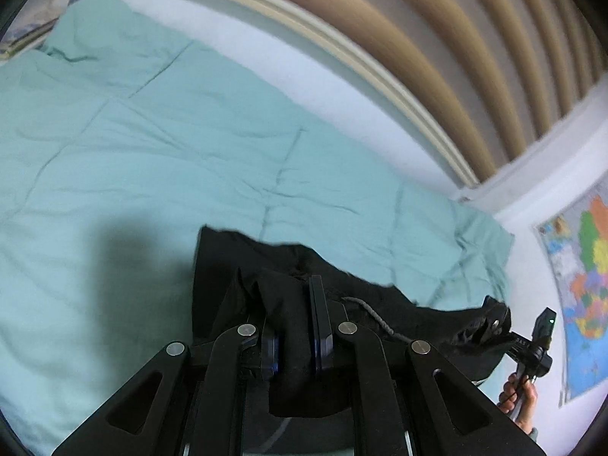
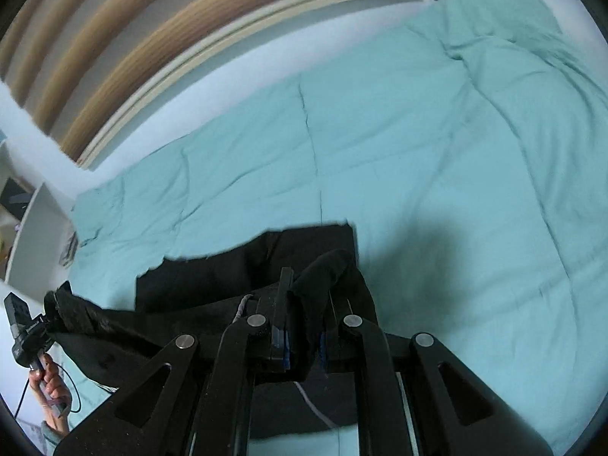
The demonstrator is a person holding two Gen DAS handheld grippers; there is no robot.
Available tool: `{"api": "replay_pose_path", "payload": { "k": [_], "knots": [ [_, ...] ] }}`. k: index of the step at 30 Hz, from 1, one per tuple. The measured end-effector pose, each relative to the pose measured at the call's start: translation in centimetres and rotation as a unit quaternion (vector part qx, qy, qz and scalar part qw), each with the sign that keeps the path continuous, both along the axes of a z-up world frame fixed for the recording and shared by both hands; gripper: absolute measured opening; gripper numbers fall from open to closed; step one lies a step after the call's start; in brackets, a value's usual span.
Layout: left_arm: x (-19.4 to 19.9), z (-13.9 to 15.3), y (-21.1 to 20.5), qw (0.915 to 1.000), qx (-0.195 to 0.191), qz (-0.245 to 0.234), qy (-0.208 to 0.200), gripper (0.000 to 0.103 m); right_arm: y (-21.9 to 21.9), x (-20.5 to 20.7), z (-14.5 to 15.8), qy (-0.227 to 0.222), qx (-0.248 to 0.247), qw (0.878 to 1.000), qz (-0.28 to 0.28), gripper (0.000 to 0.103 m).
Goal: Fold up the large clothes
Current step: 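Lift the hem and fold it toward the collar with both grippers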
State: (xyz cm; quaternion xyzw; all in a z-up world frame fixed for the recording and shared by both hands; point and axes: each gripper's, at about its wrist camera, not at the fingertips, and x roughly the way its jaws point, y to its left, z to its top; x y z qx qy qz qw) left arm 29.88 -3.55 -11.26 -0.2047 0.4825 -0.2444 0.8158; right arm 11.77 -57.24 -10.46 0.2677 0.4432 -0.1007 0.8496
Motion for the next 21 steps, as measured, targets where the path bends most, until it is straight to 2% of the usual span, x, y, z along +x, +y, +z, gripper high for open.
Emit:
{"api": "replay_pose_path", "payload": {
  "k": [3, 6, 9, 12, 15, 18, 21],
  "knots": [
    [3.8, -3.1, -2.3, 0.9994, 0.023, 0.012, 0.024, 0.012, -1.3, 4.7, -3.5, 0.026, 0.018, 0.999, -0.010, 0.013],
    [6.7, -7.6, -3.8, 0.9969, 0.038, 0.024, 0.065, 0.014, -2.5, 8.8, -8.6, 0.071, 0.036, 0.997, -0.019, 0.013],
    [8.4, -11.9, -4.6, 0.9925, 0.045, 0.030, 0.109, 0.015, -2.9, 10.8, -13.4, 0.112, 0.053, 0.992, -0.020, 0.013],
    [9.0, -15.0, -5.4, 0.9892, 0.045, 0.024, 0.137, 0.015, -2.8, 11.7, -16.4, 0.127, 0.067, 0.990, -0.011, 0.014],
    [9.2, -15.8, -5.8, 0.9891, 0.044, 0.015, 0.140, 0.016, -3.1, 11.8, -17.6, 0.128, 0.073, 0.989, -0.006, 0.015],
    [9.2, -15.0, -5.9, 0.9892, 0.047, -0.010, 0.139, 0.017, -3.7, 11.5, -17.3, 0.124, 0.093, 0.988, -0.003, 0.019],
    [8.9, -13.4, -5.3, 0.9894, 0.047, -0.035, 0.133, 0.022, -4.5, 10.2, -15.6, 0.104, 0.118, 0.988, 0.003, 0.033]
  ]
}}
